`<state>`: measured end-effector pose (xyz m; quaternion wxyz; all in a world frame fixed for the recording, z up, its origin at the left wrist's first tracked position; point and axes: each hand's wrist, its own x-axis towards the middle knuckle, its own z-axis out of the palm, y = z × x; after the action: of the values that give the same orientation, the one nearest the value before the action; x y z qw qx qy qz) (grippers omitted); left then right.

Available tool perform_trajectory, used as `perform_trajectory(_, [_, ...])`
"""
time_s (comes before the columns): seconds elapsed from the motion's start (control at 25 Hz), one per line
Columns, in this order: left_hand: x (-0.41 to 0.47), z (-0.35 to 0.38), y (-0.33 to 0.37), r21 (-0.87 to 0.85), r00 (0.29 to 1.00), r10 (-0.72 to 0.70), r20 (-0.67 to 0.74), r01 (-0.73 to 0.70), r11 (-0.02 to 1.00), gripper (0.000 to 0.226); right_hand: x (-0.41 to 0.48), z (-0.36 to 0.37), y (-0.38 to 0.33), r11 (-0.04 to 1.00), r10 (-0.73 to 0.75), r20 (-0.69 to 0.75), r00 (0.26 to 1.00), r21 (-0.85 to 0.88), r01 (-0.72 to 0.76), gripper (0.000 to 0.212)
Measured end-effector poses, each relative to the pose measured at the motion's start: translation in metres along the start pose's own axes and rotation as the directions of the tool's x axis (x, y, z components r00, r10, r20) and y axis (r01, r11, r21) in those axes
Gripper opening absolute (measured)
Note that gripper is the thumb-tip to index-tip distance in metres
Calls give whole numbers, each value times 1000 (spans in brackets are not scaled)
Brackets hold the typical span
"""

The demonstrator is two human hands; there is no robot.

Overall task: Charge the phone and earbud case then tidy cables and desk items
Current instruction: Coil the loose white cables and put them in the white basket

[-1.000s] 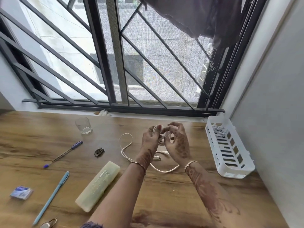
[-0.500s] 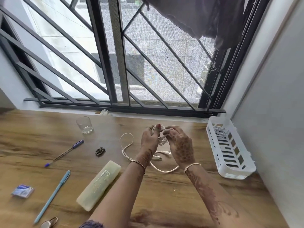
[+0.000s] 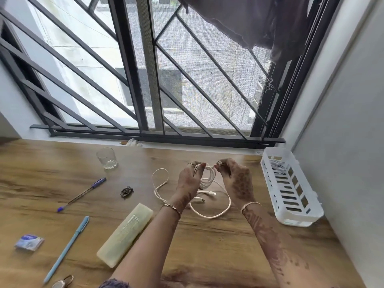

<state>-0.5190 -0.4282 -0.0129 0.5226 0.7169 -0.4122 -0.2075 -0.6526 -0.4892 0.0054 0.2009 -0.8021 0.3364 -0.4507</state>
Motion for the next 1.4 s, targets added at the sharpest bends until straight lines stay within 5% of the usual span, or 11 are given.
perform_trajectory(0.16, [-2,-2,0,14,999,-4,-42,5,1000,31,-3,8,2,946,237,80,968,210,-248,9])
perform_trajectory(0.32, [-1,-5,3,-32,984,-58,-169,53,998,30,-10,15,-12,606,538,208,817,578,-546,17])
perform_trajectory(0.48, [1,-6,-1,-224,971,-150,-188,106,969,28,-7,6,-21,495,492,337,802,650,-577,16])
perform_trajectory(0.64, [0,-19,1,-17,996,27,-87,-29,999,31,-2,-1,-12,476,486,334,808,674,-565,15])
perform_trajectory(0.8, [-5,-20,1,27,999,41,34,-42,999,31,-5,2,-4,384,525,342,780,723,-575,18])
perform_trajectory(0.88, [-5,-16,2,-31,1000,18,8,-17,999,27,-8,4,-2,420,513,332,792,708,-568,17])
perform_trajectory(1.12, [-8,-5,11,-487,980,-196,34,187,853,11,-15,12,1,866,376,216,901,262,-425,22])
perform_trajectory(1.28, [-13,-5,18,-541,978,-195,77,205,816,11,-10,14,0,844,433,196,880,256,-472,21])
perform_trajectory(1.4, [-14,-5,19,-499,986,-159,55,165,851,10,-8,12,-8,630,539,276,796,496,-598,16])
